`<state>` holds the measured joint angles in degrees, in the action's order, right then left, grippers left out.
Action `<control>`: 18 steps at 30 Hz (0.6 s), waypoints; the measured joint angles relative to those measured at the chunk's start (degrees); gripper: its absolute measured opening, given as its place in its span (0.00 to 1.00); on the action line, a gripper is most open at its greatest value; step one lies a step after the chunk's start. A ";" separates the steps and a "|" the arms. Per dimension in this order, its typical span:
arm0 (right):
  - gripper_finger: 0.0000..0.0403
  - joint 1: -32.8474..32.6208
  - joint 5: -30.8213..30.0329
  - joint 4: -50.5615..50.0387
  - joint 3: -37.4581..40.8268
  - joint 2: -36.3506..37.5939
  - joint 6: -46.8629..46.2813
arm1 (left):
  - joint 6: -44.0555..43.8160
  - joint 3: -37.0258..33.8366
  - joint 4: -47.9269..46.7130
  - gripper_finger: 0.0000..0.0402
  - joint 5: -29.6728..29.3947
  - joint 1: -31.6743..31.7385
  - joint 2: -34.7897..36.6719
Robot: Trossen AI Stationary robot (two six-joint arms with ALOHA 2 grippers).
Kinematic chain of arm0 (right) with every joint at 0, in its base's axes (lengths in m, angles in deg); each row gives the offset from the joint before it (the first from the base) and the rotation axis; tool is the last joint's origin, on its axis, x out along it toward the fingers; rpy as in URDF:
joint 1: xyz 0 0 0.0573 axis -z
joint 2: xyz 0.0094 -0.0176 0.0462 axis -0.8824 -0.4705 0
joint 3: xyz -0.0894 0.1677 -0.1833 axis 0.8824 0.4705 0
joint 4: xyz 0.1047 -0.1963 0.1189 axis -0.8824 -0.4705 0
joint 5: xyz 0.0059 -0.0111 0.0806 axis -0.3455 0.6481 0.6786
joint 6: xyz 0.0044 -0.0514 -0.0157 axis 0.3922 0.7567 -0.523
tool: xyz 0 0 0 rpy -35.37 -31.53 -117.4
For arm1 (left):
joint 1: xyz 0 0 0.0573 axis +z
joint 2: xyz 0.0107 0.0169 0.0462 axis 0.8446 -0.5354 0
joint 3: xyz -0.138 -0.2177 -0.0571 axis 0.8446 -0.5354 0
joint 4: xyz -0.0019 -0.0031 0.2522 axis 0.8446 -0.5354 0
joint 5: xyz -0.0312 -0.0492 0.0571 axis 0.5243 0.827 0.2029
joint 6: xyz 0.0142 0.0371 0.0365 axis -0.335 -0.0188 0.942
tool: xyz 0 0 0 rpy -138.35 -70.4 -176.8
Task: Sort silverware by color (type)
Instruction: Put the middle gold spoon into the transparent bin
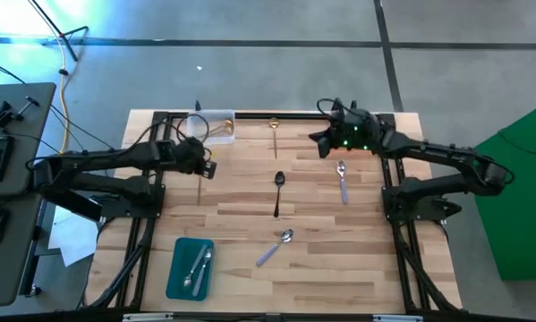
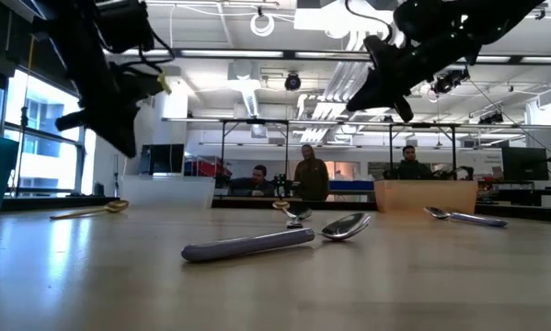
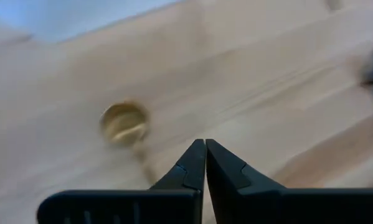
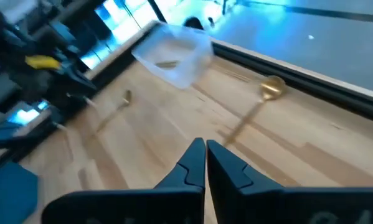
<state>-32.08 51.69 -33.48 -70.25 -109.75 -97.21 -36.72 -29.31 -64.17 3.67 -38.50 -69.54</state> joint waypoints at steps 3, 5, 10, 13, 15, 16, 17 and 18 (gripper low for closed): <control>0.00 -2.40 -1.75 1.17 0.41 0.00 -0.52 | -2.69 0.00 -2.37 0.05 -0.86 -0.38 -2.68; 0.00 -3.48 -2.82 1.55 0.28 -0.08 0.36 | -4.21 0.00 -2.54 0.09 -0.86 -0.25 -4.93; 0.00 -4.52 -3.59 2.01 0.26 -0.10 0.45 | -7.69 0.00 -2.79 0.21 2.57 1.15 -11.91; 0.00 -5.06 -3.59 2.01 0.24 -0.10 0.45 | -8.68 0.00 -3.15 0.27 3.54 1.62 -15.75; 0.00 -5.40 -3.59 2.01 0.24 -0.10 0.44 | -8.58 0.00 -2.80 0.31 3.30 1.62 -17.84; 0.00 -5.56 -3.61 2.01 0.23 -0.10 0.43 | -8.06 0.00 -2.31 0.32 3.10 1.62 -18.73; 0.00 -5.73 -3.71 2.01 0.22 -0.10 0.45 | -7.24 0.00 -1.97 0.32 3.06 1.62 -19.69; 0.00 -5.94 -4.02 2.01 0.22 -0.10 0.44 | -6.39 0.00 -1.66 0.32 3.06 1.62 -20.63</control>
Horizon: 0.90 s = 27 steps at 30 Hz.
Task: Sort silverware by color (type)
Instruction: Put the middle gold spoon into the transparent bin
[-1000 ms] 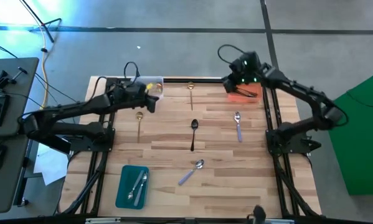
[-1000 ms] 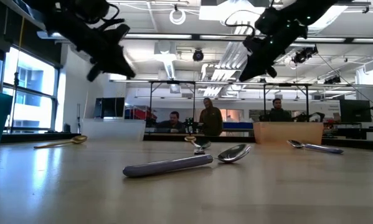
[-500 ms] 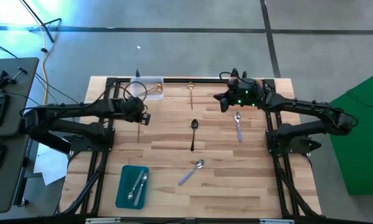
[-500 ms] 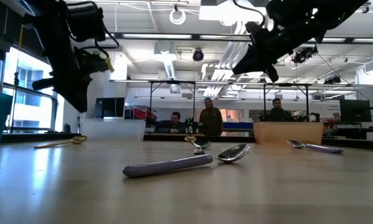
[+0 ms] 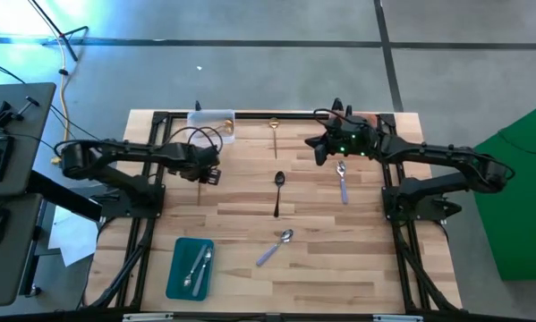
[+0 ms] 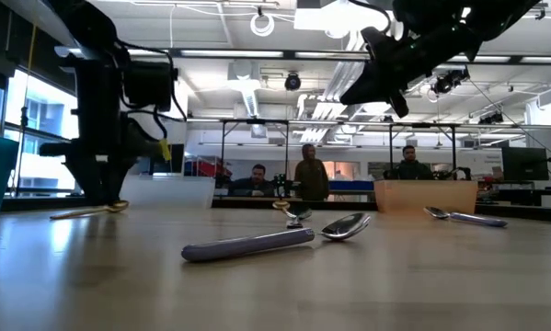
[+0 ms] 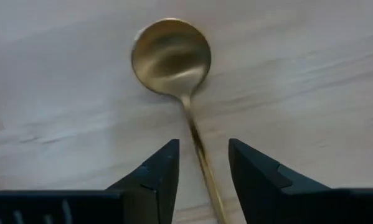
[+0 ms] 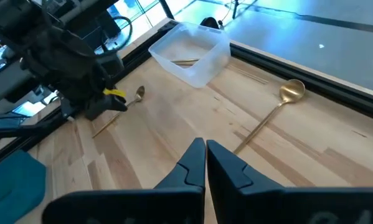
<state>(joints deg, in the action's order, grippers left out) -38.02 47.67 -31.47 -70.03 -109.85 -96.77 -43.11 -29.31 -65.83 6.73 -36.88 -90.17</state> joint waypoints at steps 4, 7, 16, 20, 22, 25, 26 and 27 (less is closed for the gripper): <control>0.00 -0.49 -1.28 0.02 0.00 0.00 0.05 | 3.18 -0.02 4.31 0.29 -0.02 0.28 -3.20; 0.00 -0.49 -1.38 0.04 0.00 0.00 -0.16 | 5.24 0.13 5.96 0.21 -0.24 0.24 -4.77; 0.00 -0.47 -1.40 0.09 -0.02 -0.01 0.07 | 15.62 0.26 8.06 0.02 1.86 0.31 -1.85; 0.00 -0.47 -1.40 0.09 -0.02 -0.02 0.20 | 22.01 4.12 1.58 0.01 3.20 1.23 1.52; 0.00 -0.47 -1.40 0.09 -0.02 -0.02 0.18 | 26.97 7.28 -0.49 0.01 3.08 2.85 3.00; 0.00 -0.47 -1.40 0.09 -0.02 -0.02 0.20 | 36.40 12.36 -3.33 0.01 2.91 7.12 4.19; 0.00 -0.47 -1.38 0.09 -0.02 -0.02 0.20 | 39.83 13.98 -3.91 0.01 2.90 8.86 4.12; 0.00 -0.47 -1.40 0.09 -0.04 -0.02 0.20 | 43.41 15.86 -4.76 0.00 2.91 11.05 4.04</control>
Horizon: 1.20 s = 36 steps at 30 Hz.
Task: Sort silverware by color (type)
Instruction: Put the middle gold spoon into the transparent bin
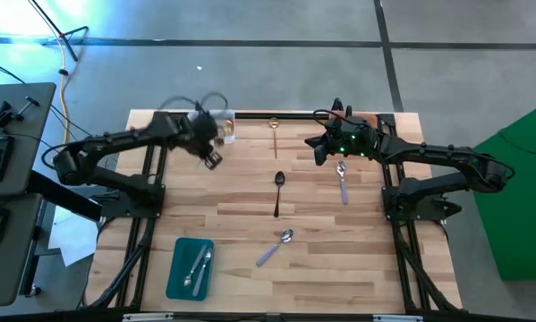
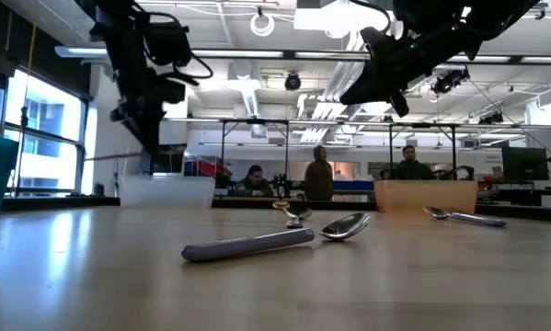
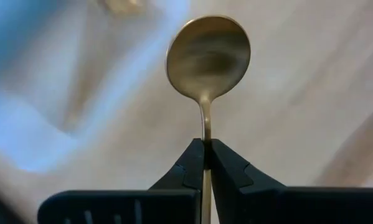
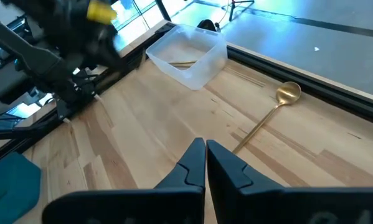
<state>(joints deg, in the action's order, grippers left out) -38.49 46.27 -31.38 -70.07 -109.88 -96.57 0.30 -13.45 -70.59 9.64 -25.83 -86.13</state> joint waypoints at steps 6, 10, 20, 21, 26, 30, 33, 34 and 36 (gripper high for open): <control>0.00 0.00 0.00 0.00 0.00 0.00 -0.13 | 20.11 7.51 0.08 0.00 0.44 11.86 -4.43; 0.00 0.00 0.00 0.02 -0.02 0.00 -0.02 | 31.85 10.06 3.77 0.00 0.48 15.92 -9.27; 0.00 0.00 0.02 0.04 -0.02 -0.02 -0.02 | 41.51 14.91 11.26 0.00 3.96 17.93 -22.49; 0.00 0.00 0.00 0.03 -0.02 -0.02 -0.02 | 41.41 14.96 11.65 0.00 4.00 18.14 -23.85; 0.00 0.00 0.01 0.04 -0.02 -0.02 -0.03 | 41.16 14.98 12.92 0.00 4.02 19.02 -27.78; 0.00 0.00 0.04 0.04 -0.02 -0.02 -0.20 | 39.88 14.98 12.71 0.01 4.04 19.40 -28.95; 0.00 0.01 0.42 0.01 -0.02 -0.02 -0.20 | 38.30 14.98 12.80 0.06 4.07 19.57 -28.86; 0.00 0.00 0.44 -0.01 -0.02 -0.02 -0.51 | 37.74 14.98 12.60 0.08 4.07 19.57 -28.71; 0.00 0.00 0.46 -0.43 -0.02 -0.02 -1.44 | 36.70 14.98 12.64 0.14 4.07 19.57 -28.05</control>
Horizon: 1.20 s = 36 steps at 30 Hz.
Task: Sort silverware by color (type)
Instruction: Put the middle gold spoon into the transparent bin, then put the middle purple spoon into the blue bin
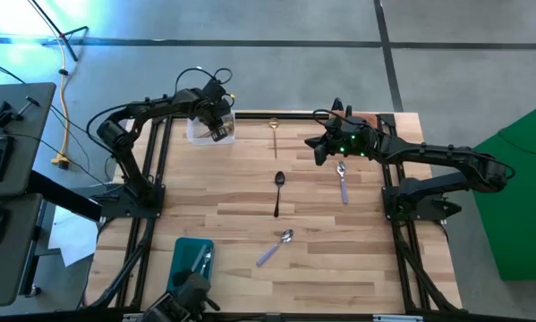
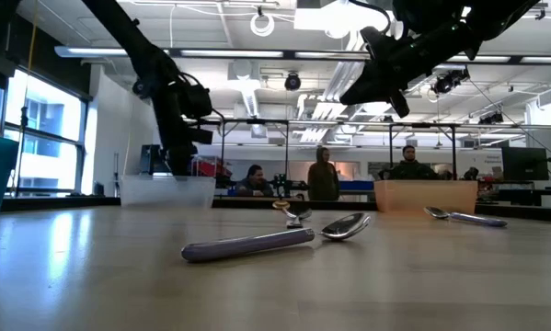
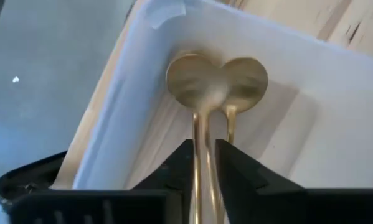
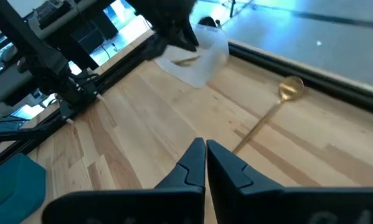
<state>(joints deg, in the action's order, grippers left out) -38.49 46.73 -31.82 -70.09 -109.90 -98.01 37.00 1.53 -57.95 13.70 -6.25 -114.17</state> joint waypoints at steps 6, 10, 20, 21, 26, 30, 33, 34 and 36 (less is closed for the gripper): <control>0.01 -0.38 0.26 -5.87 -0.02 0.00 -3.28 | -5.00 0.00 -2.45 0.27 0.02 -0.47 4.21; 0.10 -2.78 -0.13 -11.89 -0.02 0.00 -6.36 | -10.82 0.00 -5.19 0.28 0.04 -2.47 9.66; 0.34 -10.14 -12.68 -43.37 0.08 0.00 -28.39 | -26.44 -0.99 -2.54 0.13 5.28 -12.61 23.75; 0.34 -10.10 -13.01 -46.03 0.09 0.00 -29.70 | -28.10 -1.75 -1.18 0.12 6.49 -13.63 24.73; 0.35 -8.88 -13.09 -51.13 0.11 -1.19 -31.32 | -36.27 -7.20 9.18 0.05 11.36 -17.97 28.08; 0.35 -6.94 -12.12 -51.30 0.11 -4.21 -31.58 | -41.82 -12.28 16.91 0.01 12.62 -20.88 28.70; 0.35 -5.45 -11.06 -51.20 0.15 -7.58 -31.33 | -46.01 -15.80 22.27 0.00 13.90 -22.56 28.70; 0.35 -5.04 -10.91 -51.05 0.15 -8.73 -31.30 | -47.24 -16.93 24.08 0.00 13.92 -23.17 28.68; 0.35 -4.22 -10.37 -50.44 0.17 -11.29 -31.23 | -49.47 -18.64 26.66 0.00 13.94 -24.34 28.68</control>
<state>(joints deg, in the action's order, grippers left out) -42.72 36.36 -82.26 -69.92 -121.19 -129.24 -12.47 -17.11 -31.29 27.65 -30.59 -85.50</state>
